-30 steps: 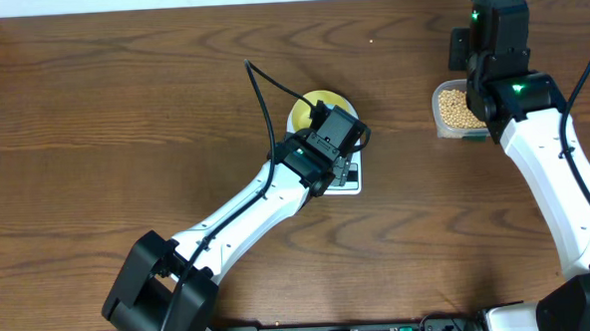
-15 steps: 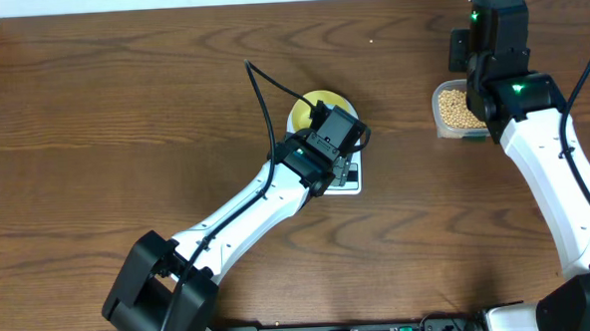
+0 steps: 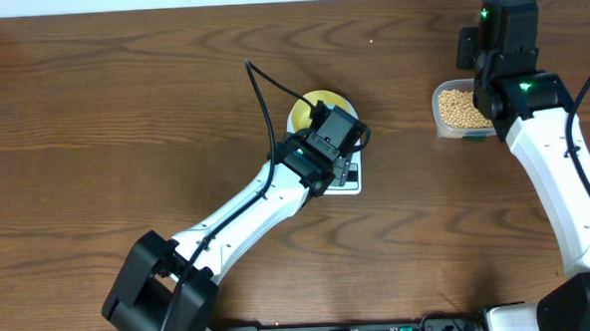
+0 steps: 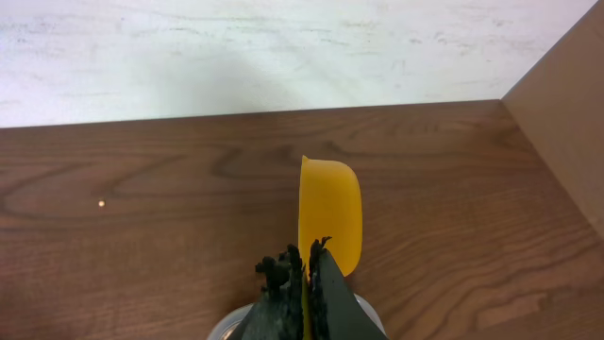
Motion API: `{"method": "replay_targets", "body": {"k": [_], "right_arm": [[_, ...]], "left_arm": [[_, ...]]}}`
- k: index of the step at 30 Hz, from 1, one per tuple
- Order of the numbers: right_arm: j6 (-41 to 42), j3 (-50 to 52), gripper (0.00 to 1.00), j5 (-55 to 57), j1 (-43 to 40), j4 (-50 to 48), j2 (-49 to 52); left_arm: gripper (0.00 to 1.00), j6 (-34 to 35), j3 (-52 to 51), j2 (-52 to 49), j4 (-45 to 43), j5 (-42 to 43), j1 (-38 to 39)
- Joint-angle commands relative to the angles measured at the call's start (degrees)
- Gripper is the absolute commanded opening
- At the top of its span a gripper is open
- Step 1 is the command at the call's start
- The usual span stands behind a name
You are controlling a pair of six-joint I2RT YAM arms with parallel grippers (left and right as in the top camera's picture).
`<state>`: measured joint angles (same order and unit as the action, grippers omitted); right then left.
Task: Scoop item into bowl and weigh 50g on scale
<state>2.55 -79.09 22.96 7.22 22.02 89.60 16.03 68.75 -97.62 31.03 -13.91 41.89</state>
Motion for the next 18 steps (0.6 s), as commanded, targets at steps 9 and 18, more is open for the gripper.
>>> {"method": "replay_targets", "body": {"k": [9,18], "right_arm": [[0.6,-0.8,0.01,0.6,-0.1,-0.1,-0.7],[0.6,-0.8,0.01,0.5,-0.1,0.0,-0.3]], "left_arm": [[0.81,-1.0,-0.2,0.7,0.2,-1.2,-0.1],[0.81,-1.0,-0.2,0.7,0.2,-1.2,-0.1]]}}
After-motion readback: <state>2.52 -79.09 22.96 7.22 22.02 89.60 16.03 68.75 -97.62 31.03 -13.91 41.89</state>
